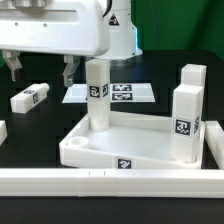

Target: Assemble desk

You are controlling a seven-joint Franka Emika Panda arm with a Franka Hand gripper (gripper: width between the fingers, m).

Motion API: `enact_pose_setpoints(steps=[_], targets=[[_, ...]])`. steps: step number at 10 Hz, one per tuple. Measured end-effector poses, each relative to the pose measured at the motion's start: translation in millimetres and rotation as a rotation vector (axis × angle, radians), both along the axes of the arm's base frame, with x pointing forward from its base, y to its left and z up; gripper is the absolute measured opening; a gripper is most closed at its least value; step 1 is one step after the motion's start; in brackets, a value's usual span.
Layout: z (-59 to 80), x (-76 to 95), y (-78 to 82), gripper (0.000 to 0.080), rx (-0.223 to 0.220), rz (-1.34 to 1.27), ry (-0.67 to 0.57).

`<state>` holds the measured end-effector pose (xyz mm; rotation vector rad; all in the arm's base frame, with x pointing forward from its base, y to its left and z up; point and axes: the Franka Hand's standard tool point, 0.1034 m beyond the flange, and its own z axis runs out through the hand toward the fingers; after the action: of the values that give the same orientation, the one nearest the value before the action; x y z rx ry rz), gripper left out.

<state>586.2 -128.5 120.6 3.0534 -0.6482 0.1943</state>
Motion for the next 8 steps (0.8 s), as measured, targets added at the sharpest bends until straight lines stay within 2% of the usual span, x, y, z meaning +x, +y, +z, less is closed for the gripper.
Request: enact_pose_setpoints(steps=[2,3,4,5,6,8], targets=[[-0.1,-1.8,-3.5,0.0649,0.014,-0.014,0.002],[-0.6,-6.7,-17.9,0.0649,0.04,-0.051,-0.003],[-12.6,-26.1,-35.1,0.0649,0.039,-0.075,-0.003],[-32.0,-55.8,-42.5,0.0649,0.053,-0.119,0.039],[-42.9,-70.9,-47.1,0.0649,0.059,-0.134,0.067],[-44.8,-72.5,-47.9,0.0649,0.058,-0.135,0.071]])
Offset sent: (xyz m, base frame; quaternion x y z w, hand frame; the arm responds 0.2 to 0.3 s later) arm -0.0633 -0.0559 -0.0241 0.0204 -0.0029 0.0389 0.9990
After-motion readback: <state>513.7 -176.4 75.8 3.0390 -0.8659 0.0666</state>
